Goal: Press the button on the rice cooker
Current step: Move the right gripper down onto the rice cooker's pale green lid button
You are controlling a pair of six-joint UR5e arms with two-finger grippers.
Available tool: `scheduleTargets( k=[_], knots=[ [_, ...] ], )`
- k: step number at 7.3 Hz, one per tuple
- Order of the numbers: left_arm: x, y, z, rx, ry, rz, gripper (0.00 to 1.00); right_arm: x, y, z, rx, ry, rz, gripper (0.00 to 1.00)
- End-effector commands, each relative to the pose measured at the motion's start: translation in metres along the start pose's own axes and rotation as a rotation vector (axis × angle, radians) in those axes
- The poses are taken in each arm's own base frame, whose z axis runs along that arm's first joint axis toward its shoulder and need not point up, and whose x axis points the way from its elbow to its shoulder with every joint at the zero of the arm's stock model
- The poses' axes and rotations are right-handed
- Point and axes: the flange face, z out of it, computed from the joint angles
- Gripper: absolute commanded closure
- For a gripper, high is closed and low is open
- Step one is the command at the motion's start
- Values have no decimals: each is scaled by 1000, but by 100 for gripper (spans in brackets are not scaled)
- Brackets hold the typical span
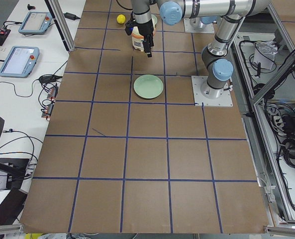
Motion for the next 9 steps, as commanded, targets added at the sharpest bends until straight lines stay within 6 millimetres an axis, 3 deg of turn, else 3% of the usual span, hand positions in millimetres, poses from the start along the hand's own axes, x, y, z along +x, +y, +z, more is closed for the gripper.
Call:
scheduleTargets(
  k=[1,4,9],
  knots=[
    [0,0,0,0,0,0,0,0,6,32,-1,0,4,72],
    [0,0,0,0,0,0,0,-21,18,57,-53,9,8,77],
    [0,0,0,0,0,0,0,-18,24,77,-95,12,10,80]
  ],
)
